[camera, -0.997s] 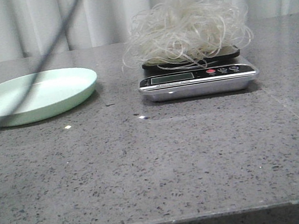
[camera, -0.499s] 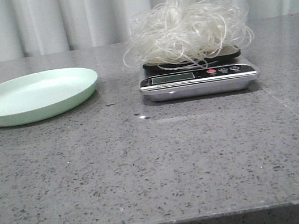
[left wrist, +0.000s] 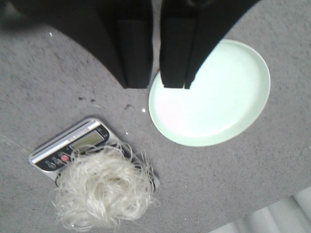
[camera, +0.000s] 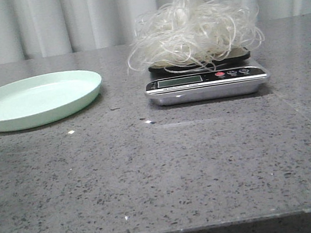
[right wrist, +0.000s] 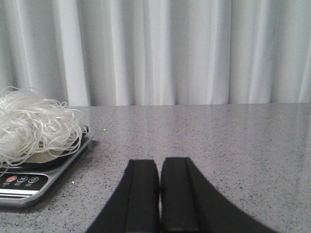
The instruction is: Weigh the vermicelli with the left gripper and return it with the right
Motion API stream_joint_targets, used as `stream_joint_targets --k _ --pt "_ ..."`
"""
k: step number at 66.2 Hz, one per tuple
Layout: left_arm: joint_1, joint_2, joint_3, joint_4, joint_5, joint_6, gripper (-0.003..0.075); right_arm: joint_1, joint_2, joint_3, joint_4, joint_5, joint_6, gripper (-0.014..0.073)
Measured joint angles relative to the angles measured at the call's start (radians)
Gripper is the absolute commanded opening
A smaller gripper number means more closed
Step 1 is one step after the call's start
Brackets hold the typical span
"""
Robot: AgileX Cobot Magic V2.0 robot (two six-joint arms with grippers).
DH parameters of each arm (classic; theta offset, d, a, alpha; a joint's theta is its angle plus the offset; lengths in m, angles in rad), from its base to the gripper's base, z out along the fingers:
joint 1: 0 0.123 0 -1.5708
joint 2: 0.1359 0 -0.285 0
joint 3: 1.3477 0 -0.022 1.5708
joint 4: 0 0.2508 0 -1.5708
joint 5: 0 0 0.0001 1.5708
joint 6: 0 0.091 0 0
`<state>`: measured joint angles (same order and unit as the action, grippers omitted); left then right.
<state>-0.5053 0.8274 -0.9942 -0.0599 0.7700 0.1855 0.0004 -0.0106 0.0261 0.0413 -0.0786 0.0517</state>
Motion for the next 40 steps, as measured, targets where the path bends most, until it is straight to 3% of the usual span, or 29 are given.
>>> stream_joint_targets --k 19,40 --pt "0.000 -0.418 0.319 -0.030 -0.063 0.000 0.0128 0.000 0.000 0.000 0.000 0.000 0.000 0.0189" --pt "0.000 -0.827 0.535 -0.032 -0.168 0.000 0.0128 -0.005 0.000 0.000 0.000 0.000 0.000 0.0189"
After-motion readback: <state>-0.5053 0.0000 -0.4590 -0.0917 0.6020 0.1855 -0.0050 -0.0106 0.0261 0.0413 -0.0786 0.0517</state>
